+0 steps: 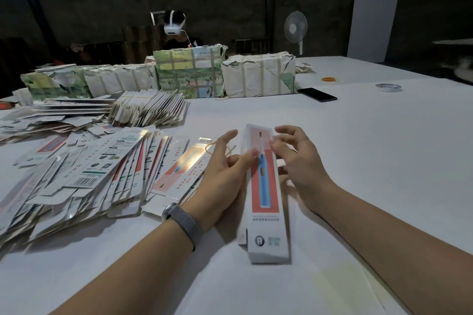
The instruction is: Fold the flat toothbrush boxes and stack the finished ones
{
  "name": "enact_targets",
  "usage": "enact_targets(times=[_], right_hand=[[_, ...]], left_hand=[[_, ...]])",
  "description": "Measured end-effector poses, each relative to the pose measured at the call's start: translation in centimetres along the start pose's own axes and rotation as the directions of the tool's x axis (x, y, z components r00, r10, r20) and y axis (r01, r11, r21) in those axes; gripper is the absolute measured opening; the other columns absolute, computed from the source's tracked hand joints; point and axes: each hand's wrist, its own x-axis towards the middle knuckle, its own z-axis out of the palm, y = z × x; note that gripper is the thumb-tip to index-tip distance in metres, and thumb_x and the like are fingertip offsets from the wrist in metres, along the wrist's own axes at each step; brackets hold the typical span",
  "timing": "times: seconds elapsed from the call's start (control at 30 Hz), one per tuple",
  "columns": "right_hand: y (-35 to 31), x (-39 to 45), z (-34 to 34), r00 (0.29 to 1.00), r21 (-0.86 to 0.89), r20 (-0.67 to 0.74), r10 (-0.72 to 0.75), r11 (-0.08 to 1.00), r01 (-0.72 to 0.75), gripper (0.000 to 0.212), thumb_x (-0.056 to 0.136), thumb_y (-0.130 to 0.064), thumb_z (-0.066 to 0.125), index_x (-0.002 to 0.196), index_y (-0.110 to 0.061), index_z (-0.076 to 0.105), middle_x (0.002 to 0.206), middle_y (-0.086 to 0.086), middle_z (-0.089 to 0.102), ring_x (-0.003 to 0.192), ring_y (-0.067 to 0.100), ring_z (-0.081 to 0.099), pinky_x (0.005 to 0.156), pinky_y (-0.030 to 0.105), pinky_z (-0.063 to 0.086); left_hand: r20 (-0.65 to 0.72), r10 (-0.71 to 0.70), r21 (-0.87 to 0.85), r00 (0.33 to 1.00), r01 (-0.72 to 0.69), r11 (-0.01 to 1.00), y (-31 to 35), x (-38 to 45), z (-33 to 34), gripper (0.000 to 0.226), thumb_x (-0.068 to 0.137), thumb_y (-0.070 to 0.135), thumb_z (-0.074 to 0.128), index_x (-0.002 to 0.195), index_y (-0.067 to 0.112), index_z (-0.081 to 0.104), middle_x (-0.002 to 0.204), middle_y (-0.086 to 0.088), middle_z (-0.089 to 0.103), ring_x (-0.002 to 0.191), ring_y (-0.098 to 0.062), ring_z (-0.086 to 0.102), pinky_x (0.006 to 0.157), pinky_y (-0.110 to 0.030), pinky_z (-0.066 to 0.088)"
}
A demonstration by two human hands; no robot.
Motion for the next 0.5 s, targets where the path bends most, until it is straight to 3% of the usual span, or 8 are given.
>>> enact_targets(times=[0.07, 0.13, 0.27, 0.37, 0.43, 0.5], right_hand=[[-0.2, -0.4, 0.4, 0.997, -0.162, 0.007, -0.083, 0.983, 0.083, 0.024, 0.098, -0.034, 0.06, 0.121, -0.036, 0.052, 0.122, -0.009, 0.059, 0.091, 0.014, 0.07, 0.062, 0.023, 0.059], [-0.5, -0.6, 0.5, 0.985, -0.297, 0.1, -0.138, 0.941, 0.162, 0.04, 0.096, -0.036, 0.063, 0.134, -0.034, 0.048, 0.123, -0.009, 0.058, 0.093, 0.012, 0.068, 0.065, 0.022, 0.06], [-2.3, -0.9, 0.2, 0.975, -0.432, 0.199, -0.095, 0.885, 0.174, 0.057, 0.093, -0.042, 0.066, 0.144, -0.032, 0.045, 0.117, -0.007, 0.058, 0.089, 0.006, 0.064, 0.067, 0.021, 0.058], [-3.9, -1.1, -0.4, 0.969, -0.448, 0.241, -0.06, 0.879, 0.166, 0.052, 0.091, -0.045, 0.067, 0.138, -0.027, 0.053, 0.113, -0.005, 0.058, 0.088, 0.009, 0.064, 0.069, 0.024, 0.058], [-4.5, -1.3, -1.2, 0.966, -0.406, 0.257, -0.018, 0.905, 0.125, 0.047, 0.09, -0.042, 0.068, 0.134, -0.027, 0.057, 0.104, -0.007, 0.06, 0.093, 0.015, 0.066, 0.077, 0.034, 0.06], [-5.1, -1.5, -2.5, 0.975, -0.403, 0.222, -0.014, 0.909, 0.105, 0.047, 0.087, -0.04, 0.07, 0.132, -0.028, 0.059, 0.098, -0.011, 0.06, 0.089, 0.012, 0.066, 0.076, 0.032, 0.059]], left_hand=[[-0.057, 0.026, -0.039, 0.998, -0.029, 0.999, 0.1, -0.1, 0.1, 0.05, 0.094, 0.037, 0.065, 0.135, 0.039, 0.037, 0.081, -0.002, 0.078, 0.071, -0.021, 0.077, 0.054, -0.026, 0.058], [-0.091, 0.035, -0.061, 0.995, -0.041, 0.997, 0.2, -0.2, 0.2, 0.049, 0.088, 0.043, 0.067, 0.129, 0.032, 0.044, 0.084, -0.003, 0.078, 0.071, -0.024, 0.077, 0.049, -0.029, 0.058], [-0.071, 0.049, -0.097, 0.996, -0.055, 0.994, 0.4, 0.0, -0.4, 0.047, 0.078, 0.049, 0.066, 0.118, 0.029, 0.054, 0.085, -0.005, 0.077, 0.071, -0.029, 0.076, 0.047, -0.034, 0.059], [0.047, 0.079, -0.138, 0.996, -0.072, 0.988, 0.1, 0.4, -1.3, 0.039, 0.08, 0.05, 0.069, 0.118, 0.044, 0.063, 0.096, -0.011, 0.076, 0.084, -0.031, 0.076, 0.053, -0.037, 0.061], [0.16, 0.07, -0.125, 0.985, -0.051, 0.991, -0.1, 0.5, -1.5, 0.05, 0.078, 0.061, 0.074, 0.126, 0.055, 0.059, 0.106, -0.011, 0.075, 0.093, -0.03, 0.075, 0.058, -0.039, 0.062], [0.236, 0.041, -0.044, 0.971, -0.031, 0.999, -0.4, 0.5, -1.3, 0.069, 0.068, 0.077, 0.074, 0.131, 0.056, 0.057, 0.11, -0.009, 0.074, 0.098, -0.027, 0.074, 0.062, -0.036, 0.059]])
